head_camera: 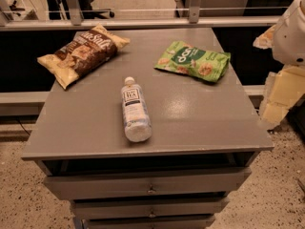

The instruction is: Place blue plastic bottle upright

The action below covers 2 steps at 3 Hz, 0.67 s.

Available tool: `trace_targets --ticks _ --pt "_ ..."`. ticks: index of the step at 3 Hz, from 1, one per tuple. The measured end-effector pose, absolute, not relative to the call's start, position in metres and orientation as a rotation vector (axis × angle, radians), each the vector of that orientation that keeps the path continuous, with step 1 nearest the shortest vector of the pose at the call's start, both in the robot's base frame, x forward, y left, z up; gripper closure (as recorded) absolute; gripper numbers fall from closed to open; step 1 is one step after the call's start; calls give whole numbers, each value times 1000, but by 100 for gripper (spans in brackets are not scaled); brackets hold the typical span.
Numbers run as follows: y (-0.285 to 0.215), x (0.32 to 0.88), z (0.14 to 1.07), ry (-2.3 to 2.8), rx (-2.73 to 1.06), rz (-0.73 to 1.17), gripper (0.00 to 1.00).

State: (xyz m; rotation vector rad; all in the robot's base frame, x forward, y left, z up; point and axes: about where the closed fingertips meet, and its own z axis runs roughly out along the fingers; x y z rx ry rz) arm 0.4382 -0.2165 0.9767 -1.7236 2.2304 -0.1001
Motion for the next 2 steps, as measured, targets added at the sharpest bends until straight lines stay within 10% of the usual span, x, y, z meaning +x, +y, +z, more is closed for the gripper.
trace_targets --ticks 2 --pt "-194 450 973 2240 -1684 -81 0"
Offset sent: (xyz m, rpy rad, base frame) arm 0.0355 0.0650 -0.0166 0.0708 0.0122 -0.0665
